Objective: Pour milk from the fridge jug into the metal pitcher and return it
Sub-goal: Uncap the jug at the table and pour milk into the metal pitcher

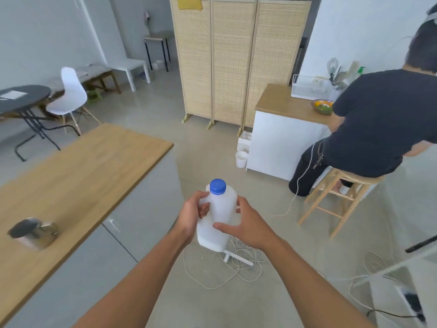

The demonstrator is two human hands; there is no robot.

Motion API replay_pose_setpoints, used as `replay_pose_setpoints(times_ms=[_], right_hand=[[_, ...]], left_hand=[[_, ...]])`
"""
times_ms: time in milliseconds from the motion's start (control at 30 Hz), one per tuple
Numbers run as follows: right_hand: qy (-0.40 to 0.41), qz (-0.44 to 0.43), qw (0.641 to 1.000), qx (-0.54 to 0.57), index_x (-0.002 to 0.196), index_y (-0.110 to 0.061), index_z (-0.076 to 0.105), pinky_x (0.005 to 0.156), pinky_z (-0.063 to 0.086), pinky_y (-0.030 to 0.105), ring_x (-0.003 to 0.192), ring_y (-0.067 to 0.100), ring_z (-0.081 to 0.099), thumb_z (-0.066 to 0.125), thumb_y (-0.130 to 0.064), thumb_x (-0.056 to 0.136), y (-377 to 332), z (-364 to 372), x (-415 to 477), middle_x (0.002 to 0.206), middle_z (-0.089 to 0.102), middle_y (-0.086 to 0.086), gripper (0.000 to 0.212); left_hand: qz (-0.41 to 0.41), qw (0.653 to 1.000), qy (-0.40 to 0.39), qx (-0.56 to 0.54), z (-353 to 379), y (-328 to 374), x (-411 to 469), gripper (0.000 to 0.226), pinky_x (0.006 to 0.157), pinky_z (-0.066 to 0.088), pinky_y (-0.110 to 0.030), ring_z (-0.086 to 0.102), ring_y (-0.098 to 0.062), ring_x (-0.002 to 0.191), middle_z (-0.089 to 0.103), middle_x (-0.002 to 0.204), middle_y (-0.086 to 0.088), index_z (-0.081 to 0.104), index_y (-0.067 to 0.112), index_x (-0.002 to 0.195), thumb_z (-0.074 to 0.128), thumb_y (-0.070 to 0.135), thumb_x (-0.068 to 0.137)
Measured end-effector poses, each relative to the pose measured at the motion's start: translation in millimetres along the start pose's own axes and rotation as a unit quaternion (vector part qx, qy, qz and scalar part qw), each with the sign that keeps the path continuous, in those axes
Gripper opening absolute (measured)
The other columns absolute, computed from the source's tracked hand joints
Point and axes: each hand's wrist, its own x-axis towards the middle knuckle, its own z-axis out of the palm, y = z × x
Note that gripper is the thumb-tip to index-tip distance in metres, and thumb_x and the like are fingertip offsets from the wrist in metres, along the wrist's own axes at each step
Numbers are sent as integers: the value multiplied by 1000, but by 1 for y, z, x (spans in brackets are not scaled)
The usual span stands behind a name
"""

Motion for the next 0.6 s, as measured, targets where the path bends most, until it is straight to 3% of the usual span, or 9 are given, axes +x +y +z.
replay_pose_setpoints(times_ms=[67,233,367,467,533,600], right_hand=[[-17,-17,1000,-5,156,-35,40,90,48,18,125,-12,53,93,-65,75,-17,19,21,144,55,-24,101],[-67,-50,996,-10,157,-34,40,95,49,23,129,-8,55,93,-65,75,-52,69,63,146,56,-25,102],[-113,-73,991,-19,157,-34,40,87,48,16,125,-16,55,94,-62,78,-79,107,85,144,57,-27,99],[-154,-91,983,-33,155,-37,40,82,47,10,118,-27,52,94,-58,80,-97,131,100,141,57,-30,95],[-180,-104,977,-44,156,-37,41,85,48,13,121,-23,53,94,-61,79,-108,148,111,141,57,-30,97],[-208,-117,970,-54,157,-38,40,92,50,18,126,-13,57,93,-65,76,-119,165,121,141,58,-29,100]], left_hand=[[-11,1000,25,-14,-27,7,8,43,65,28,-36,30,-17,61,35,65,4,42,24,61,57,34,100],[1,997,71,-36,-89,22,10,57,63,34,-33,44,-9,46,46,56,8,53,28,51,49,26,108],[5,991,122,-60,-136,23,8,38,64,34,-32,39,-14,56,40,63,6,46,18,68,53,37,101],[4,985,156,-70,-167,20,5,47,57,38,-25,40,-12,52,41,61,6,52,22,57,52,35,103],[2,980,185,-72,-186,18,1,55,62,37,-28,41,-12,52,43,60,7,51,29,50,53,35,104],[4,973,218,-80,-205,16,-3,47,69,31,-35,37,-16,60,39,65,5,48,28,55,57,41,100]])
